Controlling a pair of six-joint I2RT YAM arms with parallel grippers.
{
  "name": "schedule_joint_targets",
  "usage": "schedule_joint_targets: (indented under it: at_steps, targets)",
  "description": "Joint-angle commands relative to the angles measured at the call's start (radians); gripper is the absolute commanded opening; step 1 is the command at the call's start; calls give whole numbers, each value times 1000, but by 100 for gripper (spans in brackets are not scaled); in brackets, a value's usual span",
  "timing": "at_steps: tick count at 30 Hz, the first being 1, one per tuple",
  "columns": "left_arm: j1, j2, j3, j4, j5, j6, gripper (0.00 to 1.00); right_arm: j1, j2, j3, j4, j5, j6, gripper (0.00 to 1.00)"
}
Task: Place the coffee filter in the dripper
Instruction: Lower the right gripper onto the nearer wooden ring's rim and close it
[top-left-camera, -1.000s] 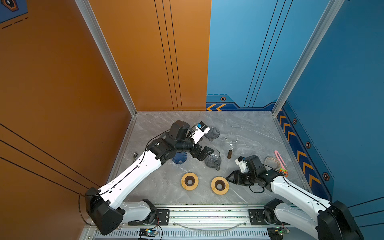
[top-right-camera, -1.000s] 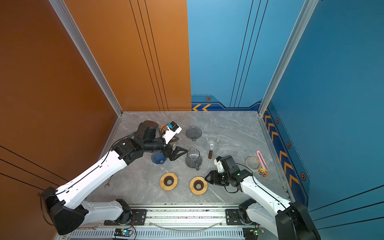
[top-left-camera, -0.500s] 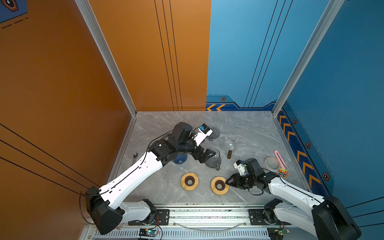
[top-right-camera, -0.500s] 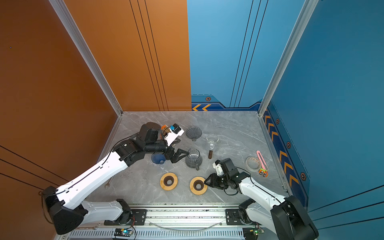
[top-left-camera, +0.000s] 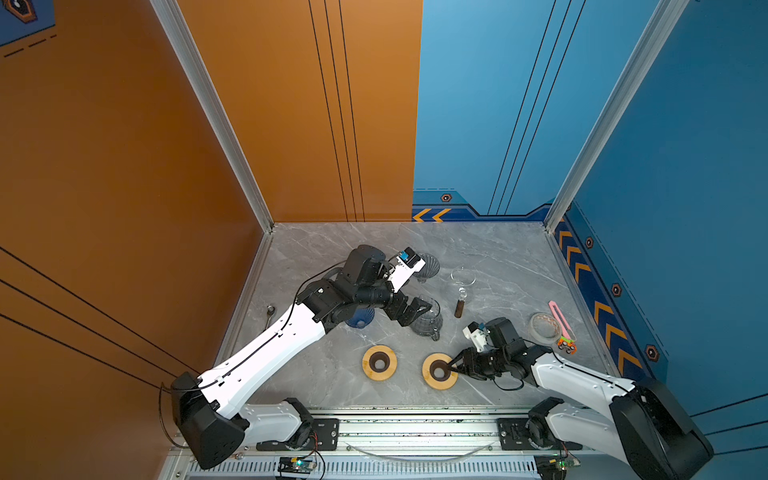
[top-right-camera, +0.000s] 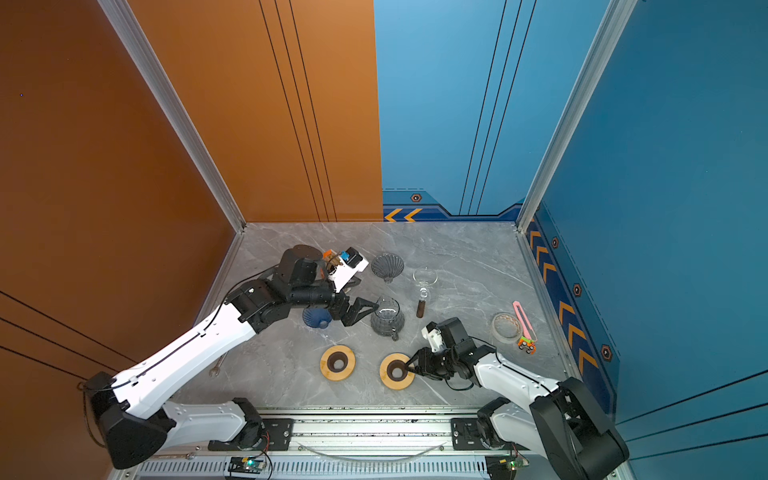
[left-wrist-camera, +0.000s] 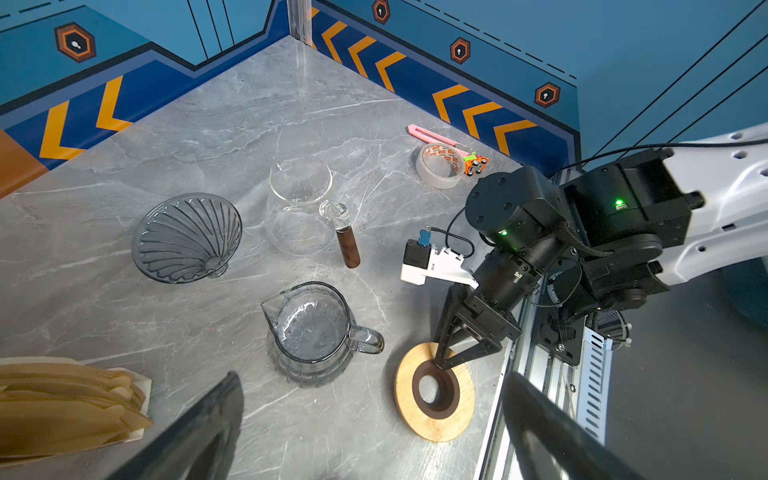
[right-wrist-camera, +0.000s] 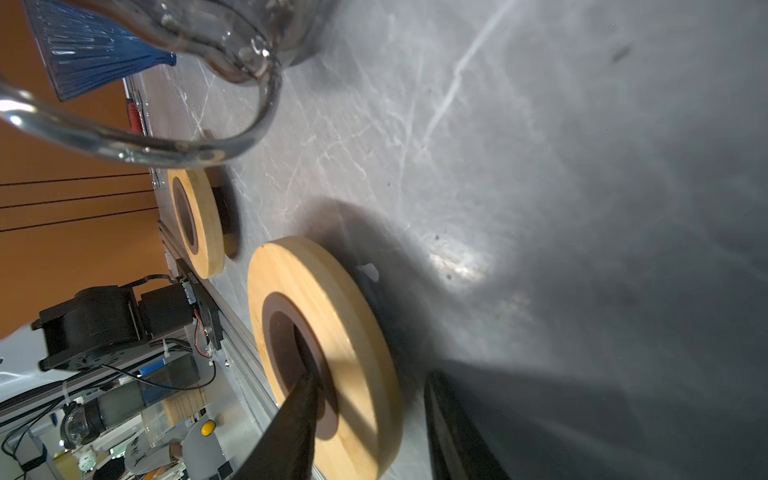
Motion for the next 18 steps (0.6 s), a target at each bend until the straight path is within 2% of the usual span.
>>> schedule_joint_targets:
  at_steps: [1, 10, 18]
  targets:
    - [-10, 6, 26, -15, -11, -6, 98, 8, 9, -13, 60, -42, 21, 42]
    - [-10, 8, 26, -15, -11, -8, 98, 13, -4, -21, 109, -63, 48, 34]
    - [-14, 3, 26, -14, -12, -8, 98, 40, -19, -7, 90, -38, 53, 33]
